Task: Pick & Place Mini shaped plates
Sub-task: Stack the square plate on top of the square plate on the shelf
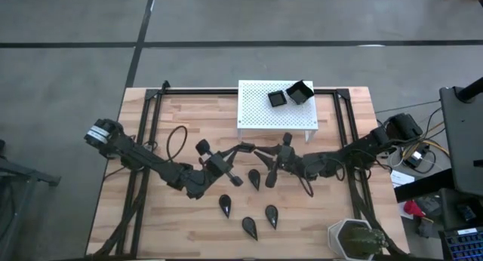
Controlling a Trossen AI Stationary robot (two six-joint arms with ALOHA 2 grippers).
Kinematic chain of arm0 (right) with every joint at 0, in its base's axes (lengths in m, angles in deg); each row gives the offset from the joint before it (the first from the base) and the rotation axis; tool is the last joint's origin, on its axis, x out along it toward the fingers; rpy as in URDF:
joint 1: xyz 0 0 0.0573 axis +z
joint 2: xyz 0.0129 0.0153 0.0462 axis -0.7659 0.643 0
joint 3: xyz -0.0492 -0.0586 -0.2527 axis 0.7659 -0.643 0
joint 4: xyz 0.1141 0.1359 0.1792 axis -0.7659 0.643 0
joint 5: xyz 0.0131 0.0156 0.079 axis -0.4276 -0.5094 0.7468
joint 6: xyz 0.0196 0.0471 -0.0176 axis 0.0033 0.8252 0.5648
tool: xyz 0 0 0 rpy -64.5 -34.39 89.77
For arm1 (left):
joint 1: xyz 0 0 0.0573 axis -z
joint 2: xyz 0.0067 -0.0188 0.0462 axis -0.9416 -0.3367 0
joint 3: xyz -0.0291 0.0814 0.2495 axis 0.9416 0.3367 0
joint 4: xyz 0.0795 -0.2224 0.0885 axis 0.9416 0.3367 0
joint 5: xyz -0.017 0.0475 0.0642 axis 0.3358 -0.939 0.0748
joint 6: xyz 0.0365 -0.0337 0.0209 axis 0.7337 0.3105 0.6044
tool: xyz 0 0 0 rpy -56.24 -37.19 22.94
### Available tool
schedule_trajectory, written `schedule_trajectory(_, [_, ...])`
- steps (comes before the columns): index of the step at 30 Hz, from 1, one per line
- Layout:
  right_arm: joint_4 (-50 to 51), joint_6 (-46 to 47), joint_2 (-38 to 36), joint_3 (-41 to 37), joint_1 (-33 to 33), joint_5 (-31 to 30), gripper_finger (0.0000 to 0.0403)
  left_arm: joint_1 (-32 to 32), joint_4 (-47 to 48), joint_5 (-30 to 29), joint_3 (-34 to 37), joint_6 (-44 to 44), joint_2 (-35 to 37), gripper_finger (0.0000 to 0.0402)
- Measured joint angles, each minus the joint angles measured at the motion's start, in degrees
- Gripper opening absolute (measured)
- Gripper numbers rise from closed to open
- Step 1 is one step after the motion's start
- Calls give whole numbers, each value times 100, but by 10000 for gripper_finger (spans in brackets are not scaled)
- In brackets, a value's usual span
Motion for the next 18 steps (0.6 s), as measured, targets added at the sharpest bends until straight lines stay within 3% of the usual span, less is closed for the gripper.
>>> schedule_trajectory(18, [-75, -19, 0, 61, -94, 80, 68, -188, -7, 99, -42, -34, 7, 0])
